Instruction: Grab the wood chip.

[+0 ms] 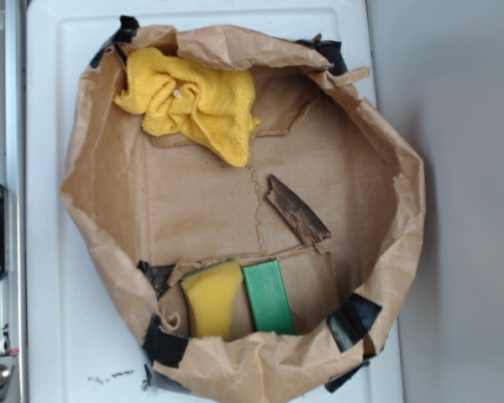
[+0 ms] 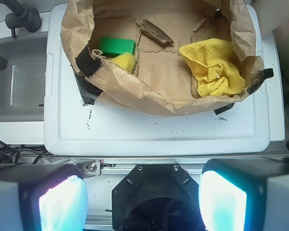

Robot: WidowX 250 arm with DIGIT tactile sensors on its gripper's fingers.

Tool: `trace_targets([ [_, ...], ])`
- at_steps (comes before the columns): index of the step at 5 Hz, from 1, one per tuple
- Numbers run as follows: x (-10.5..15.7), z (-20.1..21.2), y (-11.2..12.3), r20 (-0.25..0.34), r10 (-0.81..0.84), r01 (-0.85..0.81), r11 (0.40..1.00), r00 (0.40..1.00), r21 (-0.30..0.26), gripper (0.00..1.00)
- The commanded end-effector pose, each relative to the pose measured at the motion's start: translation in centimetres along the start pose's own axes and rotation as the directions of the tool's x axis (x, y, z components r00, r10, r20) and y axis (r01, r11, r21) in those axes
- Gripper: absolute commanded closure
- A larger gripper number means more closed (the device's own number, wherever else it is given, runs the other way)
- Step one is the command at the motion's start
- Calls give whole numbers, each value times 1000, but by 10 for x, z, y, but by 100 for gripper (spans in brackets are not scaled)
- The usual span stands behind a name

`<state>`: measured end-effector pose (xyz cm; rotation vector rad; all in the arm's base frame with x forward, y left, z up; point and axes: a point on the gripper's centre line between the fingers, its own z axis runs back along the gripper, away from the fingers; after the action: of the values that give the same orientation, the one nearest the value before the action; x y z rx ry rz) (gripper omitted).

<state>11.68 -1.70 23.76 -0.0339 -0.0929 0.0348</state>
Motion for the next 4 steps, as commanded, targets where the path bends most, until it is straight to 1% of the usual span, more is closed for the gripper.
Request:
trace_targets([
  [1,0,0,0,0,0,0,1000,1000,0,0],
  [2,29,-5,-6,-5,-23,23,999,1000,-23,0],
  [3,58,-19,-9,18,-93,94,995,995,-24,0],
  [4,80,-32,-6,62,-190,189,982,980,29,0],
])
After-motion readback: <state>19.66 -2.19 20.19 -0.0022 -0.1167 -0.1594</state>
